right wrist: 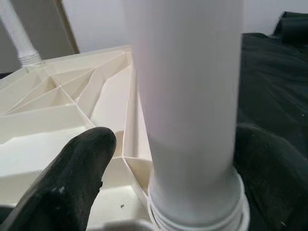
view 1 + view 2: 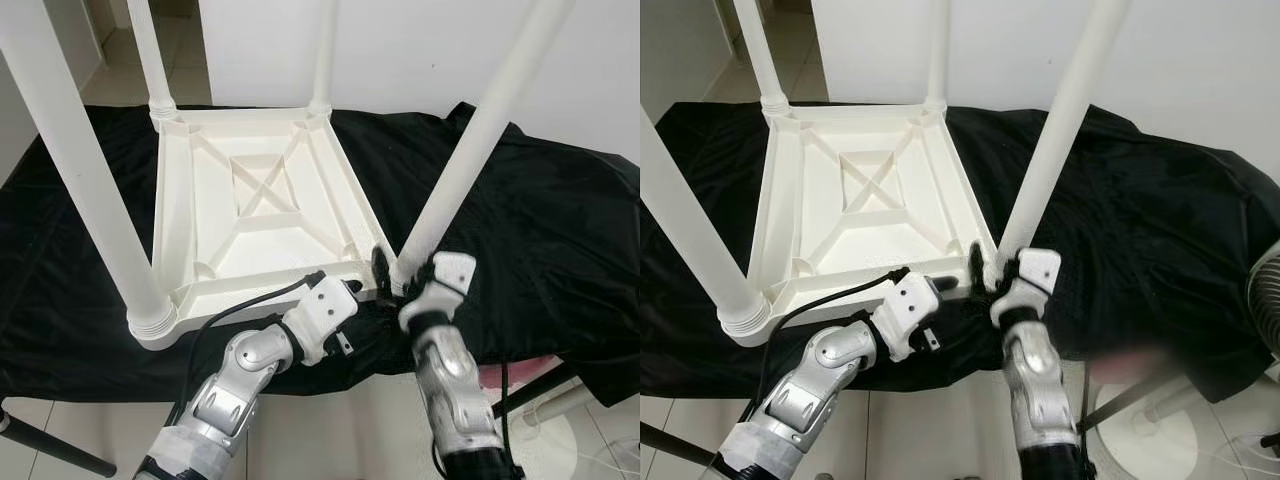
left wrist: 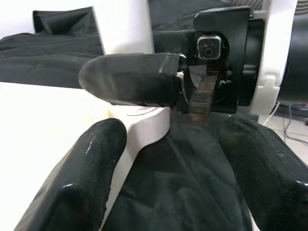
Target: Building children table
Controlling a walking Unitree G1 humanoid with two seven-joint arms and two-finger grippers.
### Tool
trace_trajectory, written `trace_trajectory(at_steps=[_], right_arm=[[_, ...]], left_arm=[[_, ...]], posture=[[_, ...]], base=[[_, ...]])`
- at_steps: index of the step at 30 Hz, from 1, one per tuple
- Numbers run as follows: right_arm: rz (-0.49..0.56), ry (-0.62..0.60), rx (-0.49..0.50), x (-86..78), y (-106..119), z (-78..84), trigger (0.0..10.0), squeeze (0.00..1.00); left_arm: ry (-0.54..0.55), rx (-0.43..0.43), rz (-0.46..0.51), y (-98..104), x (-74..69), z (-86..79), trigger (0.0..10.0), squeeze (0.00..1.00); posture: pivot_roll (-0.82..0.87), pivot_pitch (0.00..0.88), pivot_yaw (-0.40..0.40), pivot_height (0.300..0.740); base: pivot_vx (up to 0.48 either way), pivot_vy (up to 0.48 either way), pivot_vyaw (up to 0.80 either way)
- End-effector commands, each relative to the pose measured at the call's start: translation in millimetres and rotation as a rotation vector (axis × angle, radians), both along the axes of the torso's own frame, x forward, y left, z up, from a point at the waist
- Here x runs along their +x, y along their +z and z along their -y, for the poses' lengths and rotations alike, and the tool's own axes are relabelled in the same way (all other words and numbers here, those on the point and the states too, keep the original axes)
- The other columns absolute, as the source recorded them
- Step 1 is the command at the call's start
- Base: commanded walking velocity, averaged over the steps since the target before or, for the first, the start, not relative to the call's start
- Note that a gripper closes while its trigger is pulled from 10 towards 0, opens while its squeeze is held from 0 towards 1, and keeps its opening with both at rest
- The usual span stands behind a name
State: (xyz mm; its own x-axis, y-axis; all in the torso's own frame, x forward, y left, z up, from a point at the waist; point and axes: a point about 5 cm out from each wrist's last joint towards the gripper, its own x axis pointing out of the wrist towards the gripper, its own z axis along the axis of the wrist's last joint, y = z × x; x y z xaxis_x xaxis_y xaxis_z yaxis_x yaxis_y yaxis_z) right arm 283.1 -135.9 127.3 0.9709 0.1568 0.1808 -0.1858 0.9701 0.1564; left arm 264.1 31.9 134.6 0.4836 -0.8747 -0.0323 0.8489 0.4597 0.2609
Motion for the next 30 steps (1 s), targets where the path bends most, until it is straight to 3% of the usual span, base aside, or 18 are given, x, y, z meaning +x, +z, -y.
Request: trace_trajectory(at_steps=[1, 4, 6, 12, 15, 22, 23, 25, 26, 28, 29, 30], right_arm=[[0.004, 0.062, -0.003, -2.0, -1, -0.1, 10.0, 0.0], [0.004, 0.104, -0.024, -2.7, -2, 4.1, 10.0, 0.0], [0.001, 0.174, -0.08, -0.3, -4, 17.3, 10.0, 0.0], [0.001, 0.217, -0.121, 3.3, -4, 27.2, 10.0, 0.0], [-0.002, 0.261, -0.181, 12.3, -2, 38.2, 10.0, 0.0], [-0.001, 0.316, -0.239, 23.2, 3, 45.2, 10.0, 0.0], [0.0, 0.332, -0.259, 29.1, 6, 46.5, 9.3, 0.0], [-0.001, 0.343, -0.272, 33.4, 8, 46.9, 9.0, 0.0], [0.0, 0.352, -0.279, 36.7, 9, 46.0, 8.4, 0.0], [0.0, 0.352, -0.279, 36.7, 9, 46.0, 8.4, 0.0], [-0.001, 0.379, -0.29, 41.3, 10, 44.5, 3.5, 0.0], [-0.001, 0.379, -0.29, 41.3, 10, 44.5, 3.5, 0.0]], left_arm=[[0.019, 0.001, 0.006, -1, -1.6, 0.6, 10.0, 0.0], [0.016, 0.002, 0.004, -1, -2.3, 0.6, 10.0, 0.0], [0.014, 0.004, 0.0, -2, -1.9, 0.6, 10.0, 0.0], [0.013, 0.005, -0.001, -1, -1.2, 0.3, 10.0, 0.0], [0.013, 0.006, 0.0, -1, -0.3, 0.0, 10.0, 0.0], [0.012, 0.007, 0.001, 0, 0.3, -0.1, 10.0, 0.0], [0.01, 0.008, -0.001, 0, 0.5, 0.0, 10.0, 0.0], [0.008, 0.008, -0.003, 0, 0.5, -0.1, 10.0, 0.0], [0.005, 0.009, -0.007, 0, 0.2, -0.1, 10.0, 0.0], [0.005, 0.009, -0.007, 0, 0.2, -0.1, 10.0, 0.0], [-0.006, 0.025, -0.01, -2, -0.7, -0.3, 10.0, 0.0], [-0.006, 0.025, -0.01, -2, -0.7, -0.3, 10.0, 0.0]], posture=[[-0.05, 0.047, -0.07, 0.74], [-0.05, 0.047, -0.07, 0.74], [-0.06, 0.047, -0.066, 0.74], [-0.06, 0.048, -0.065, 0.74], [-0.06, 0.051, -0.06, 0.74], [-0.06, 0.051, -0.057, 0.74], [-0.05, 0.051, -0.058, 0.74], [-0.05, 0.051, -0.058, 0.74], [-0.05, 0.05, -0.055, 0.74], [-0.05, 0.05, -0.055, 0.74], [-0.05, 0.049, -0.057, 0.74], [-0.05, 0.049, -0.057, 0.74]], base=[[0.0, 0.0, 0.0], [0.0, 0.0, 0.0], [0.0, 0.0, 0.0], [0.0, 0.0, 0.0], [0.0, 0.0, 0.0], [0.0, 0.0, 0.0], [0.0, 0.0, 0.0], [0.0, 0.0, 0.0], [0.0, 0.0, 0.0], [0.0, 0.0, 0.0], [0.0, 0.0, 0.0], [0.0, 0.0, 0.0]])
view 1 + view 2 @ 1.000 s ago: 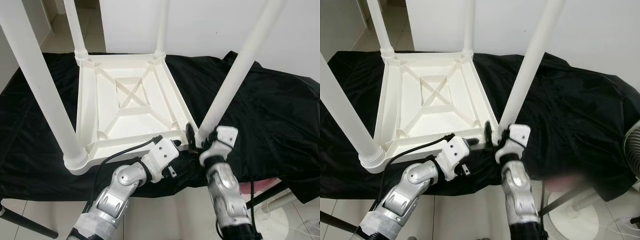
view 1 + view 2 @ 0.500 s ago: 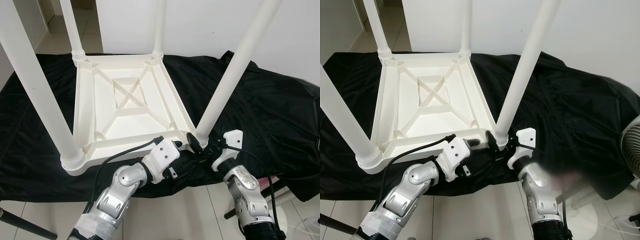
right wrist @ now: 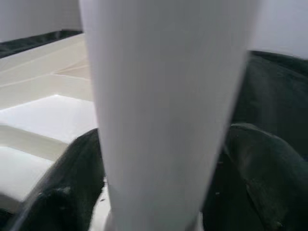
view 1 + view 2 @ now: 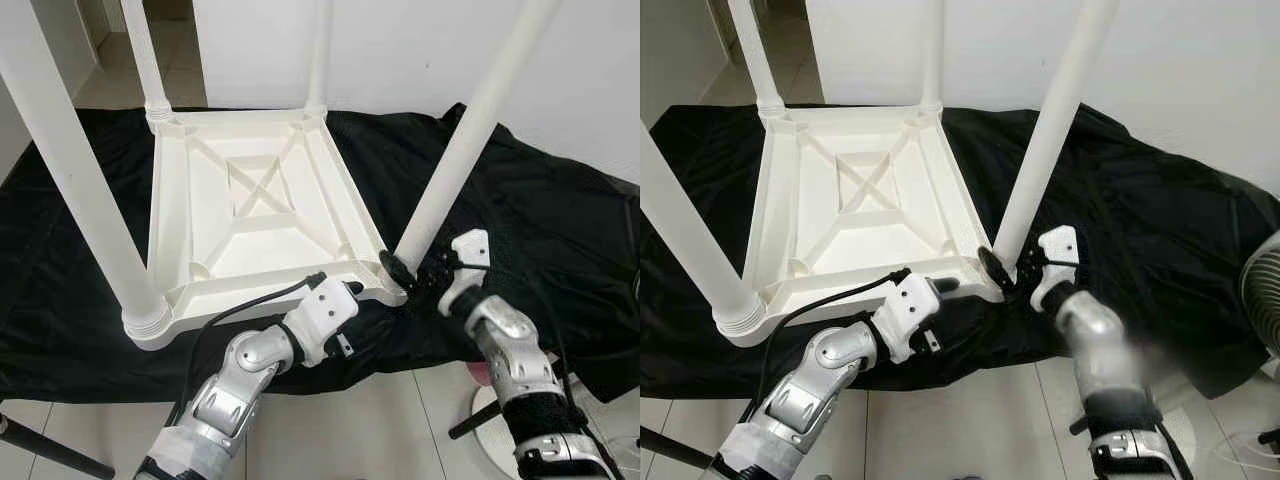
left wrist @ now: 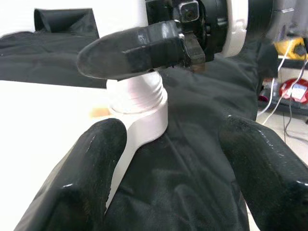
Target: Building children table
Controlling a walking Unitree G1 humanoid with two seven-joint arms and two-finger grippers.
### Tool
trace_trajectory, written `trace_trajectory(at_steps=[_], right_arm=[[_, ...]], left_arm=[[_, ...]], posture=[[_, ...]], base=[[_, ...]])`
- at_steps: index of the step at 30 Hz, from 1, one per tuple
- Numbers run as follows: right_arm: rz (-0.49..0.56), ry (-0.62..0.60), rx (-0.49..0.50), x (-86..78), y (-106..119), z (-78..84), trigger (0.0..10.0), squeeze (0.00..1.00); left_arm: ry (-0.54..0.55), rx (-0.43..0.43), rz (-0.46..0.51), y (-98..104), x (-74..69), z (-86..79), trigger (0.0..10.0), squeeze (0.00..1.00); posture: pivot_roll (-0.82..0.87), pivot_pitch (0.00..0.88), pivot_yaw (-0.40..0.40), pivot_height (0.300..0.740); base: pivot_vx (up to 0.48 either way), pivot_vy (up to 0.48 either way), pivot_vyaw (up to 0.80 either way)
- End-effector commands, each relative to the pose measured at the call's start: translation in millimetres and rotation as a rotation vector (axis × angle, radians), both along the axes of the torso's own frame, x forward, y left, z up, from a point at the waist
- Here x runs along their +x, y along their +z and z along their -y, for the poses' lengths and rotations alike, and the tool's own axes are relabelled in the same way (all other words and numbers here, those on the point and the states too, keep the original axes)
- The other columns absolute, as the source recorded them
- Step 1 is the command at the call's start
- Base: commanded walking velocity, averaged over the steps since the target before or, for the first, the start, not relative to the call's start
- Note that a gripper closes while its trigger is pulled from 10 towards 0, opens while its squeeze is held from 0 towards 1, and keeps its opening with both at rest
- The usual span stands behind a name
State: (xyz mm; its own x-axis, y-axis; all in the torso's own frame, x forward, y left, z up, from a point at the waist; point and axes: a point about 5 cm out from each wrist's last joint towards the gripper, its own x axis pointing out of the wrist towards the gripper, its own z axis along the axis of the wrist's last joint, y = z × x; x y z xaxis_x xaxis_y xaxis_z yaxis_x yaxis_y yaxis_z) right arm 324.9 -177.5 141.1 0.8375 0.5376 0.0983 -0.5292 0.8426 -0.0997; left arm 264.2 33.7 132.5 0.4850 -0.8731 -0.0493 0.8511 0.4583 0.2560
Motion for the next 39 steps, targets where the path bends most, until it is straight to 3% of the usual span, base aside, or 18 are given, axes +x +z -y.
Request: trace_trajectory(at_steps=[1, 2, 3, 14, 15, 18, 19, 20, 23, 25, 39], right_arm=[[-0.015, 0.015, -0.031, 1.8, -4, 2.4, 1.5, 0.0], [-0.015, 0.015, -0.031, 1.8, -4, 2.4, 1.5, 0.0], [-0.022, 0.029, -0.041, 4.1, -5, 1.8, 0.0, 0.0], [-0.075, 0.047, -0.095, 4.2, -21, 2.2, 0.0, 0.0], [-0.076, 0.046, -0.093, 3.9, -22, 1.8, 2.2, 0.0], [-0.077, 0.045, -0.09, 4.0, -22, 1.6, 2.2, 0.0], [-0.08, 0.04, -0.084, 4.3, -22, 1.6, 7.6, 0.0], [-0.088, 0.021, -0.067, 4.9, -23, 1.6, 10.0, 0.0], [-0.096, -0.007, -0.052, 5.4, -23, 1.6, 10.0, 0.0], [-0.103, -0.116, 0.001, 7.9, -21, 2.9, 10.0, 0.0], [-0.084, -0.249, 0.108, 1.5, -13, -16.8, 10.0, 0.0]], left_arm=[[-0.012, 0.028, 0.007, -1, -1.0, 1.1, 10.0, 0.0], [-0.012, 0.028, 0.007, -1, -1.0, 1.1, 10.0, 0.0], [-0.015, 0.045, 0.012, -2, -1.0, 0.8, 10.0, 0.0], [-0.014, 0.037, 0.012, -1, 0.1, 2.0, 10.0, 0.0], [-0.014, 0.036, 0.013, -1, 0.0, 2.2, 10.0, 0.0], [-0.014, 0.036, 0.013, -1, 0.0, 2.2, 10.0, 0.0], [-0.014, 0.036, 0.013, -1, 0.1, 2.3, 10.0, 0.0], [-0.013, 0.034, 0.012, -1, 0.2, 2.4, 10.0, 0.0], [-0.012, 0.031, 0.011, -1, -0.1, 2.6, 10.0, 0.0], [-0.01, 0.021, 0.003, -1, -0.7, 3.3, 10.0, 0.0], [-0.01, 0.008, -0.011, -2, -3.0, 3.8, 10.0, 0.0]], posture=[[-0.05, 0.049, -0.057, 0.74], [-0.05, 0.049, -0.057, 0.74], [-0.04, 0.045, -0.059, 0.74], [-0.04, 0.042, -0.061, 0.74], [-0.05, 0.041, -0.061, 0.74], [-0.05, 0.041, -0.062, 0.74], [-0.05, 0.041, -0.062, 0.74], [-0.05, 0.041, -0.062, 0.74], [-0.05, 0.046, -0.065, 0.74], [-0.05, 0.049, -0.066, 0.74], [-0.05, 0.059, -0.067, 0.74]], base=[[0.0, 0.0, 0.0], [0.0, 0.0, 0.0], [0.0, 0.0, 0.0], [0.0, 0.0, 0.0], [0.0, 0.0, 0.0], [0.0, 0.0, 0.0], [0.0, 0.0, 0.0], [0.0, 0.0, 0.0], [0.0, 0.0, 0.0], [0.0, 0.0, 0.0], [0.0, 0.0, 0.0]])
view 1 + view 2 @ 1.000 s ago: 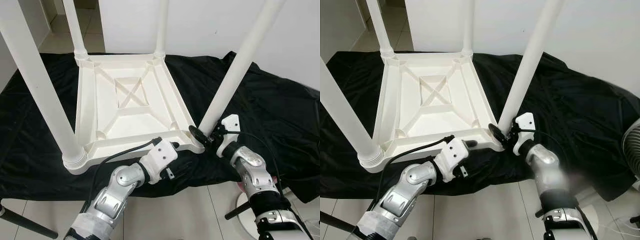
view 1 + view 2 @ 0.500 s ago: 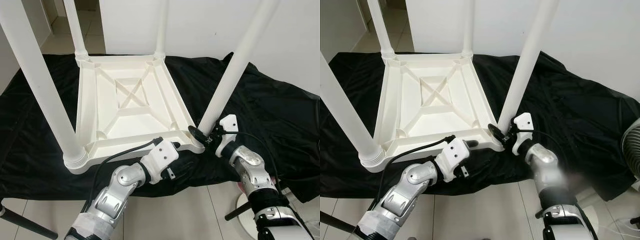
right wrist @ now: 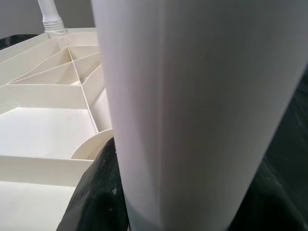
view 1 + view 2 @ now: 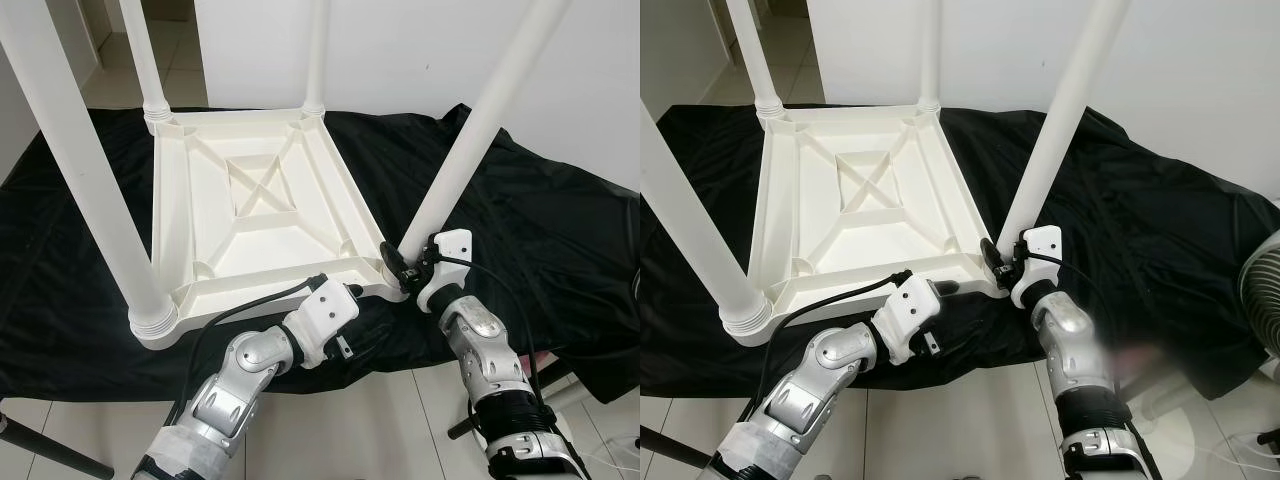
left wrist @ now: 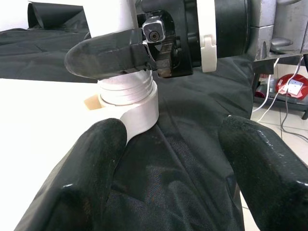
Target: Building children table
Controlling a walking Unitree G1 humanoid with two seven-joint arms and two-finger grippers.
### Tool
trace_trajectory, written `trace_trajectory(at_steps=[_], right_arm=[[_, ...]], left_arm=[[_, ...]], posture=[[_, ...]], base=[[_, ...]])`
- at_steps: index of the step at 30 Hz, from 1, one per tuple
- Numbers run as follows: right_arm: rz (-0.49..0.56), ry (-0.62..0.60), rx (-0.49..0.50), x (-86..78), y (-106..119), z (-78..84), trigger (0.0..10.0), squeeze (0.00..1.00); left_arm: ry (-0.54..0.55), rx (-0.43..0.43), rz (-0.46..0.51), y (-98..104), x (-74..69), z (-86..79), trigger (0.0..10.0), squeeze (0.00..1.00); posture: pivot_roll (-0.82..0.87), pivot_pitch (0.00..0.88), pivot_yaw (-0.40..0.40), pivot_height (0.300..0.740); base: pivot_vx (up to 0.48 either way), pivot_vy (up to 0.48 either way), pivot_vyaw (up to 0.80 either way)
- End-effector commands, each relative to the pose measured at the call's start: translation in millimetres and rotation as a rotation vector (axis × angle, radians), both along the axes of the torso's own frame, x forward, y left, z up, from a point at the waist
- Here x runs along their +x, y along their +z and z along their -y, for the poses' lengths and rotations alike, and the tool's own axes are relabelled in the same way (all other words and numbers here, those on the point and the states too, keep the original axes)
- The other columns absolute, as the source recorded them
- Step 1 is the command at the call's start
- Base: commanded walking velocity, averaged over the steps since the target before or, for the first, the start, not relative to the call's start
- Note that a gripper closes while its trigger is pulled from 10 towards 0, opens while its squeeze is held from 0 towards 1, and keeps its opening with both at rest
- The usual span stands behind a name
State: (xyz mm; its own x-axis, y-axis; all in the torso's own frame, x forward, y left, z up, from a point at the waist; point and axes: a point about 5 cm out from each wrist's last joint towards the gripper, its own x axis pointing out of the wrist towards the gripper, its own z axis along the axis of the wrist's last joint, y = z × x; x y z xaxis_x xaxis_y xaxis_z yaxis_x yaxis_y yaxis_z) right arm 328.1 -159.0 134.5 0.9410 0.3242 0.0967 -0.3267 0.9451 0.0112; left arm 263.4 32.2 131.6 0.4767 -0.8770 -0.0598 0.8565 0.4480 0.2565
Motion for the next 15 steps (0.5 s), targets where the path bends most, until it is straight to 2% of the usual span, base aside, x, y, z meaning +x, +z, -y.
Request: trace_trajectory(at_steps=[1, 3, 4, 6, 9, 12, 15], right_arm=[[-0.03, -0.062, 0.022, -3.3, -6, -1.2, 10.0, 0.0], [-0.041, -0.206, 0.047, -7.8, -7, -4.5, 10.0, 0.0], [-0.041, -0.206, 0.047, -7.8, -7, -4.5, 10.0, 0.0], [-0.053, -0.302, 0.058, -11.7, -9, -6.0, 10.0, 0.0], [-0.063, -0.349, 0.075, -14.3, -11, -9.2, 10.0, 0.0], [-0.09, -0.476, 0.139, -20.0, -13, -18.1, 10.0, 0.0], [-0.098, -0.519, 0.17, -21.8, -11, -27.2, 10.0, 0.0]], left_arm=[[-0.002, -0.001, -0.009, -1, -2.8, 1.9, 10.0, 0.0], [-0.006, 0.003, -0.016, -2, -4.9, 1.3, 10.0, 0.0], [-0.006, 0.003, -0.016, -2, -4.9, 1.3, 10.0, 0.0], [-0.008, 0.003, -0.02, -3, -5.6, 0.8, 10.0, 0.0], [-0.007, 0.003, -0.021, -3, -5.6, 1.0, 10.0, 0.0], [-0.008, 0.0, -0.022, -3, -5.8, 2.8, 10.0, 0.0], [-0.011, -0.003, -0.024, -3, -6.3, 4.3, 10.0, 0.0]], posture=[[-0.05, 0.064, -0.062, 0.74], [-0.05, 0.071, -0.064, 0.74], [-0.05, 0.071, -0.064, 0.74], [-0.05, 0.071, -0.063, 0.74], [-0.05, 0.073, -0.065, 0.74], [-0.05, 0.073, -0.066, 0.74], [-0.06, 0.073, -0.066, 0.74]], base=[[0.0, 0.0, 0.0], [0.0, 0.0, 0.0], [0.0, 0.0, 0.0], [0.0, 0.0, 0.0], [0.0, 0.0, 0.0], [0.0, 0.0, 0.0], [0.0, 0.0, 0.0]])
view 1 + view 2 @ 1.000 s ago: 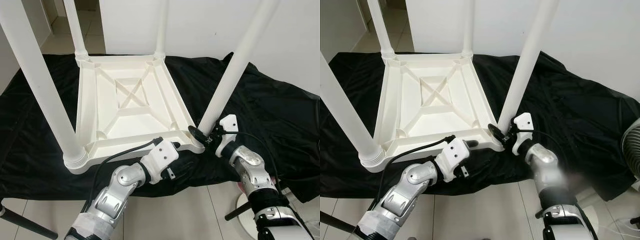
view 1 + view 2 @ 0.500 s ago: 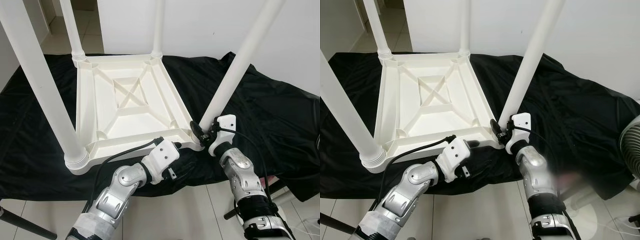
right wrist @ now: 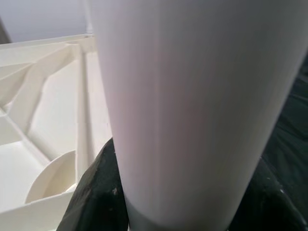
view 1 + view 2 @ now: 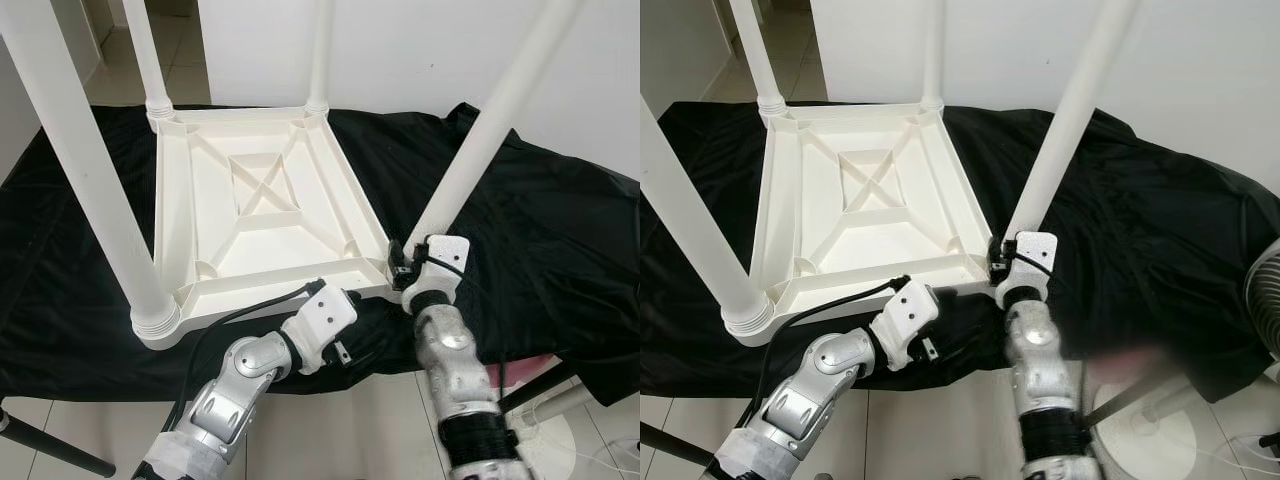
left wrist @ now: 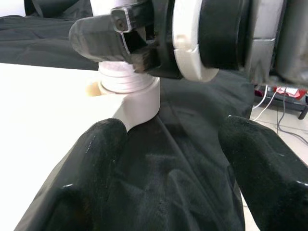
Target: Building children table
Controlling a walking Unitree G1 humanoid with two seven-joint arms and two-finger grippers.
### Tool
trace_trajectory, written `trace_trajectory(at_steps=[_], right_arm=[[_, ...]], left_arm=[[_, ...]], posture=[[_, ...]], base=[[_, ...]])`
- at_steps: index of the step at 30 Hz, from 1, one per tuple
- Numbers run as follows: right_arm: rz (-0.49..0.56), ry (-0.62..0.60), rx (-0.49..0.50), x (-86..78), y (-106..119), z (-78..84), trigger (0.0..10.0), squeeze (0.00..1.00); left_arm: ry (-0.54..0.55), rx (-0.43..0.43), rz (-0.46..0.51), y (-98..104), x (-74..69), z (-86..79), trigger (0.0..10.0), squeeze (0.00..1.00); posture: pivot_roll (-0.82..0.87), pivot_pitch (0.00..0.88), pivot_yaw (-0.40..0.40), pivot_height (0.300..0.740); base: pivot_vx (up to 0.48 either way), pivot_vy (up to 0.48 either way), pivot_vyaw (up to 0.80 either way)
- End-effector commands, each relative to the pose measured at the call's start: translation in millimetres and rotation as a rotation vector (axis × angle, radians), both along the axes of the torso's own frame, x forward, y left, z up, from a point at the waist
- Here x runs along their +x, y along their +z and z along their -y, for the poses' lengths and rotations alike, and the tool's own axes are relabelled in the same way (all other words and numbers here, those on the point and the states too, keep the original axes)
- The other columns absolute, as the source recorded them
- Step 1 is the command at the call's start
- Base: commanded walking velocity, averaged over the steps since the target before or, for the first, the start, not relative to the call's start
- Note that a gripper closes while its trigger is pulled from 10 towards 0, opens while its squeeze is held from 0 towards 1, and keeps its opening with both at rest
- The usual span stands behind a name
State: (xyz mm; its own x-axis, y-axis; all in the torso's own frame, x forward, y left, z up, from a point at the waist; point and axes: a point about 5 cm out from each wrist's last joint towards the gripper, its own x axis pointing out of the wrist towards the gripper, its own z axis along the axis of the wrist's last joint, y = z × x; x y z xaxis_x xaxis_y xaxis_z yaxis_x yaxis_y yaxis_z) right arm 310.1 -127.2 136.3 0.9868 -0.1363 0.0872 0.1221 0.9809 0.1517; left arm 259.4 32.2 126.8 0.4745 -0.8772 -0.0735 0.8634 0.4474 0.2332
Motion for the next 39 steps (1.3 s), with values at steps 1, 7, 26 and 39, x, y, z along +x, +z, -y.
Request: trace_trajectory(at_steps=[1, 7, 26, 39], right_arm=[[-0.069, -0.059, 0.045, -3.8, -13, 4.7, 10.0, 0.0], [-0.063, -0.021, 0.017, -4.0, -9, 0.9, 10.0, 0.0], [0.025, 0.33, -0.079, -2.6, 6, 28.7, 10.0, 0.0], [0.023, 0.64, -0.238, 4.4, 8, 39.2, 10.0, 0.0]], left_arm=[[-0.01, -0.004, 0.004, 2, -2.3, 4.4, 10.0, 0.0], [-0.014, -0.004, 0.002, 2, -2.8, 5.3, 10.0, 0.0], [-0.013, -0.007, 0.005, 4, -1.2, 4.3, 10.0, 0.0], [-0.024, 0.001, 0.011, 5, 1.5, 4.1, 10.0, 0.0]], posture=[[-0.06, 0.073, -0.066, 0.74], [-0.06, 0.072, -0.069, 0.74], [-0.06, 0.072, -0.057, 0.74], [-0.07, 0.066, -0.046, 0.74]], base=[[0.0, 0.0, 0.0], [0.0, 0.0, 0.0], [0.0, 0.0, 0.0], [0.0, 0.0, 0.0]])
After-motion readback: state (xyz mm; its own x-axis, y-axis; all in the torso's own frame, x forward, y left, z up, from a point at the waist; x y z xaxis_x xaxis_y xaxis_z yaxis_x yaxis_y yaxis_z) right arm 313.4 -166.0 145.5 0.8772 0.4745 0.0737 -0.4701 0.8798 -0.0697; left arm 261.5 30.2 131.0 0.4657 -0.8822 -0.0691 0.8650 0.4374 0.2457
